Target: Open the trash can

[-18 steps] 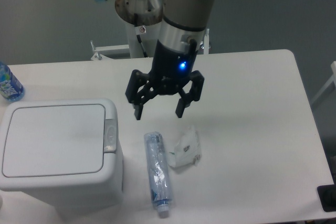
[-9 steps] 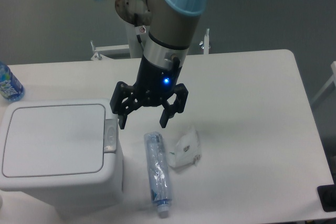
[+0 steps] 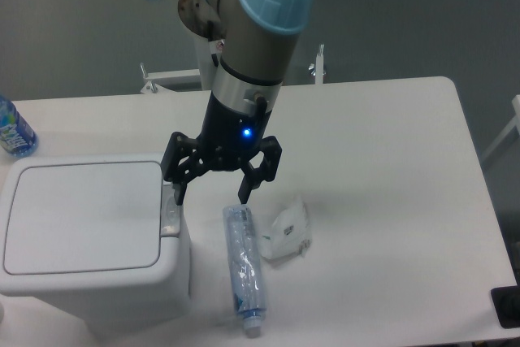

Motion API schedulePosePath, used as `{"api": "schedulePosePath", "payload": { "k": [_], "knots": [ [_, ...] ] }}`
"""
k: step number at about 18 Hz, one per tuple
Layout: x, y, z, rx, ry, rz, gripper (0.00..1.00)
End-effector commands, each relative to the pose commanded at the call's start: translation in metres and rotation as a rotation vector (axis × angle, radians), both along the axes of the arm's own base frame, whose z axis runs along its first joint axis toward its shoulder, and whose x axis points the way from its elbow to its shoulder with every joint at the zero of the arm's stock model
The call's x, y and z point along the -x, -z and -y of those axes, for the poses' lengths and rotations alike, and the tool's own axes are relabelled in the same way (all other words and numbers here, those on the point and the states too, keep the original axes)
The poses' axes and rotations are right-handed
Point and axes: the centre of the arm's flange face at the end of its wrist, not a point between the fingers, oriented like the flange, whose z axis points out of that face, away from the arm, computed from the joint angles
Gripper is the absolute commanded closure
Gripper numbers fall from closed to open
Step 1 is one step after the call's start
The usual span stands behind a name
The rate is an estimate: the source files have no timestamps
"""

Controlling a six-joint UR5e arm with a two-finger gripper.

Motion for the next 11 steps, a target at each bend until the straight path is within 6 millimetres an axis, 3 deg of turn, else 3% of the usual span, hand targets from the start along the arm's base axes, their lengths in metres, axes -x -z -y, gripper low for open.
{"api": "schedulePosePath", "payload": {
  "k": [11],
  "knots": [
    [0.002, 0.008, -0.0017, 0.011, 0.0, 0.006, 0.0]
  ]
}}
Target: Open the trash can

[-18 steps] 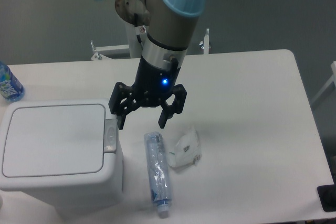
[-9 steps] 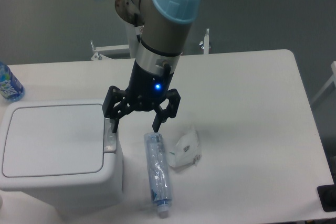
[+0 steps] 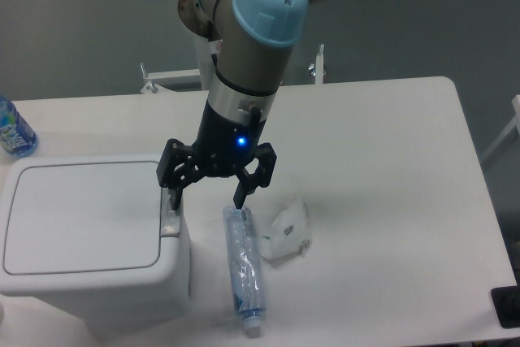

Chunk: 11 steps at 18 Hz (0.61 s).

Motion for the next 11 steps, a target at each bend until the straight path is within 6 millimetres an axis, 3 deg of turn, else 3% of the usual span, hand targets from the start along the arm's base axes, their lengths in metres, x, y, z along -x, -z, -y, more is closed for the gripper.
{"api": "schedulePosePath", "payload": {
  "k": [11],
  "knots": [
    [0.0004, 0.0046, -0.0017, 0.005, 0.002, 0.005, 0.0]
  ]
}}
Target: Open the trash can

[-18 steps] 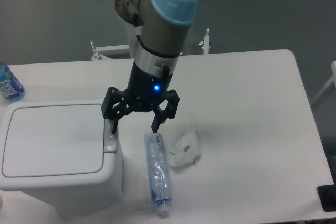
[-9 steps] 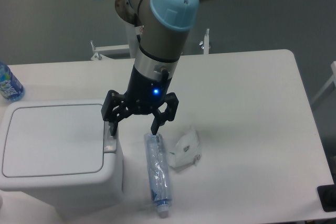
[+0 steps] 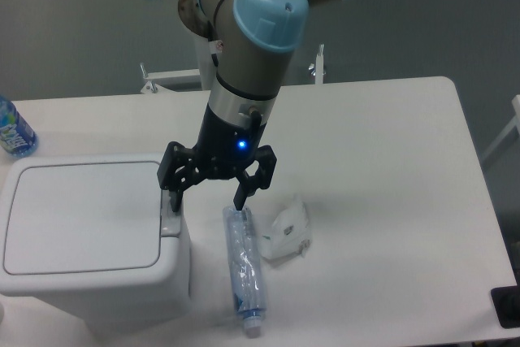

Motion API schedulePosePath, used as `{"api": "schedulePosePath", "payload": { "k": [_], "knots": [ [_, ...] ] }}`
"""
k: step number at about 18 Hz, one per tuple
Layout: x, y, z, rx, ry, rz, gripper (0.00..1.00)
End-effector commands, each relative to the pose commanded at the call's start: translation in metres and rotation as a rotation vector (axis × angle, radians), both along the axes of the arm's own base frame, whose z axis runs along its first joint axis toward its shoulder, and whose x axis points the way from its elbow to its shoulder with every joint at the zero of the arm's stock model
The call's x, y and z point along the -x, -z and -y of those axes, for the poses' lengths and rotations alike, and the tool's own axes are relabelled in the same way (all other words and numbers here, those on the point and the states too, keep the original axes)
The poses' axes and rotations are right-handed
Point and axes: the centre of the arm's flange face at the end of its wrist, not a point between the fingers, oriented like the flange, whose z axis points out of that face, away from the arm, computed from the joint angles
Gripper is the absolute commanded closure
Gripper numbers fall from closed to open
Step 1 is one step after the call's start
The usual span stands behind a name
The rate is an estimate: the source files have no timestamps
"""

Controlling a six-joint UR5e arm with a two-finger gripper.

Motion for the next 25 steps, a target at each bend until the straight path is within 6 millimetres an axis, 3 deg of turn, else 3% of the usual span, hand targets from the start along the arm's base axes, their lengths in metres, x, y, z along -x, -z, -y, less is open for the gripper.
{"api": "schedulePosePath", "payload": {
  "k": [11, 14, 16, 18, 21, 23, 25],
  "knots": [
    [0.003, 0.0, -0.002, -0.001, -0.002, -0.003, 0.0],
    [0.01, -0.044, 0.0, -0.07, 0.001, -0.082, 0.0],
    [0.029, -0.08, 0.012, -0.12, -0.006, -0.153, 0.0],
    [0.047, -0.099, 0.022, -0.143, 0.001, -0.211, 0.0],
    [0.065, -0.097, 0.038, -0.053, 0.019, -0.33, 0.0],
    [0.07, -0.092, 0.054, 0.093, 0.073, -0.458, 0.0],
    [0.071, -0.08, 0.059, 0.158, 0.142, -0.477, 0.0]
  ]
}}
